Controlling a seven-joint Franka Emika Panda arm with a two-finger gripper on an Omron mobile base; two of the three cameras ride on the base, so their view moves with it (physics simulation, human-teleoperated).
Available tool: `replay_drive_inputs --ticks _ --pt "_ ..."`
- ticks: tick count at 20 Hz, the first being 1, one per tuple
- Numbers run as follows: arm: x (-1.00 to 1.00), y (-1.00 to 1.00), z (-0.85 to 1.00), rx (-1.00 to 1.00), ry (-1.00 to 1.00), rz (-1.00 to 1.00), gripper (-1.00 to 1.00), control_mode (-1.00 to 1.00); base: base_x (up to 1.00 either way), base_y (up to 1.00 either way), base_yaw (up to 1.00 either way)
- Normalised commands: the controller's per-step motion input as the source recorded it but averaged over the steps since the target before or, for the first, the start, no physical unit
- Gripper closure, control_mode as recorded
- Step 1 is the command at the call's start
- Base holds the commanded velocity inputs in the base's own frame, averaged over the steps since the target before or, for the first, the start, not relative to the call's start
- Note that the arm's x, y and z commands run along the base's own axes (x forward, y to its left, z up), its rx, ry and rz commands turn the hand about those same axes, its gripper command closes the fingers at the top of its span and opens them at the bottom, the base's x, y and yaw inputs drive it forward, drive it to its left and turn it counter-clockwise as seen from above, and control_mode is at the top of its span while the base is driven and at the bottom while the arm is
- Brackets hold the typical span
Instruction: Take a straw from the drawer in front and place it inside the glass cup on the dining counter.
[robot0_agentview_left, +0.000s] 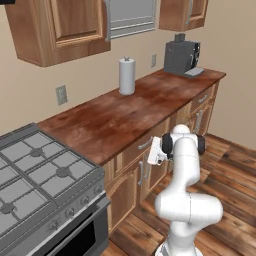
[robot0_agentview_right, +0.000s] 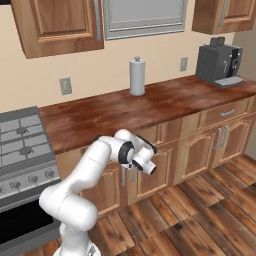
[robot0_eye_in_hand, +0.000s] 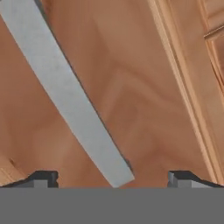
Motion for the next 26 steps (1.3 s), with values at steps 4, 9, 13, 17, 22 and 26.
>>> replay_drive_inputs --ticks 4,9,13,17,22,26 --pt "0.60 0.00 -0.40 0.00 0.01 0.00 -1.00 -1.00 0.00 0.00 0.00" --pt "0.56 0.00 -0.36 0.00 0.00 0.00 -1.00 -1.00 0.00 0.00 0.00" --pt "0.42 0.00 -0.33 0.00 0.00 0.00 -1.00 -1.00 0.00 0.00 0.00" --pt "0.34 0.10 -0.17 0.00 0.00 0.00 -1.00 -1.00 0.00 0.00 0.00" --pt "0.18 0.36 0.00 -0.03 0.02 0.00 1.00 -1.00 0.00 0.00 0.00" --pt "0.01 0.23 0.00 -0.03 0.04 0.00 1.00 -1.00 0.00 0.00 0.00"
